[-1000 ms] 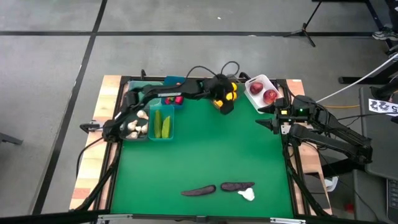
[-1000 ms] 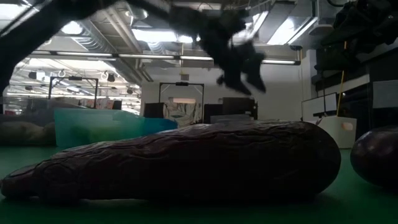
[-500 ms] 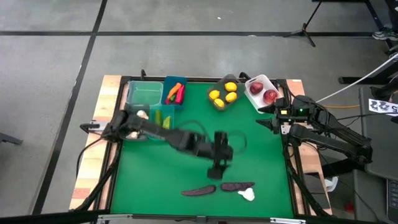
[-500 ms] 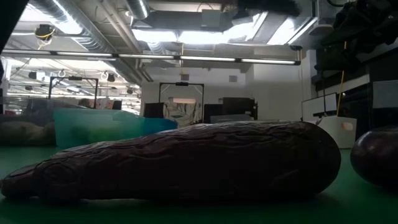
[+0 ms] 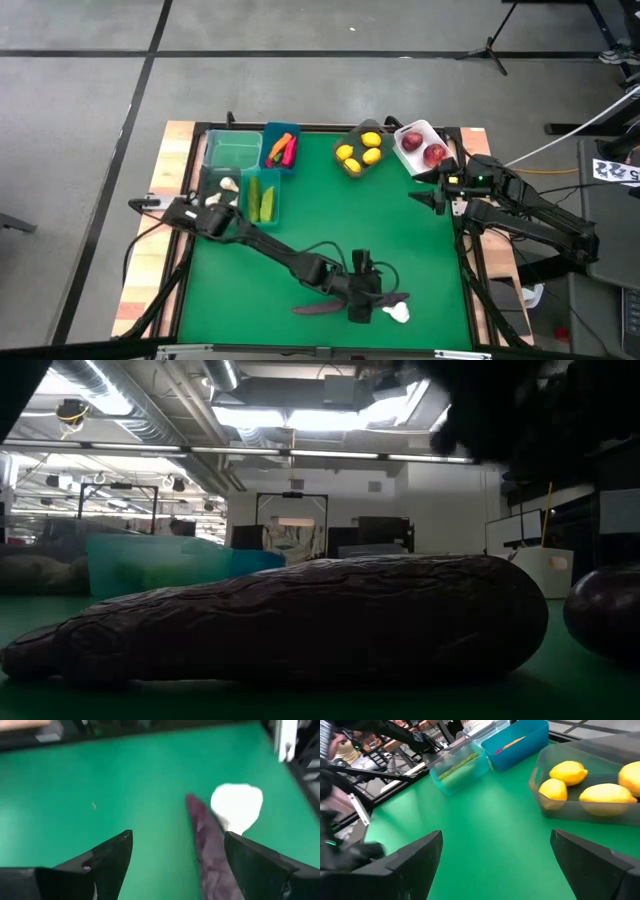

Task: Sort produce into baskets
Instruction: Put the purple eggplant into the transparent bin

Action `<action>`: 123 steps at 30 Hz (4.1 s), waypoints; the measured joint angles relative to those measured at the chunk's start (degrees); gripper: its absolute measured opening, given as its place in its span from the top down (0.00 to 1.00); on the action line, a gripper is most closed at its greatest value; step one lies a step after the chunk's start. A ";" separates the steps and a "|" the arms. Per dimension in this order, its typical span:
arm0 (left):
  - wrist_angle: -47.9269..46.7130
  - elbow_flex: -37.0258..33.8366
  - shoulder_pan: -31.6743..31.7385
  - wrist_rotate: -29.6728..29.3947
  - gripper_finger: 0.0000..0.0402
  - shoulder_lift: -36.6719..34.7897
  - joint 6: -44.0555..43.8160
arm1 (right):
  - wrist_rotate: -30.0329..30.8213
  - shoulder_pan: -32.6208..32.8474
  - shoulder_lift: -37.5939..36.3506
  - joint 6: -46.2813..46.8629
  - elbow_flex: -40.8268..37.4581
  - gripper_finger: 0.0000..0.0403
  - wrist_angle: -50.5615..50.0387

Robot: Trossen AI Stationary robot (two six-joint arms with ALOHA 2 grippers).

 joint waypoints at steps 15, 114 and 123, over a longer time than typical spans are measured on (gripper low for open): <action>1.60 0.02 -1.50 8.97 0.23 6.15 -7.57 | -1.91 0.00 0.00 0.32 -0.02 0.08 -0.02; -55.56 -52.27 33.01 -32.52 0.52 -67.05 -98.30 | -2.45 0.00 -0.02 -0.43 -0.04 0.08 -0.07; -35.17 -58.97 37.89 -32.54 0.52 -66.87 -100.46 | -2.45 0.02 0.00 -0.44 -0.04 0.08 -0.07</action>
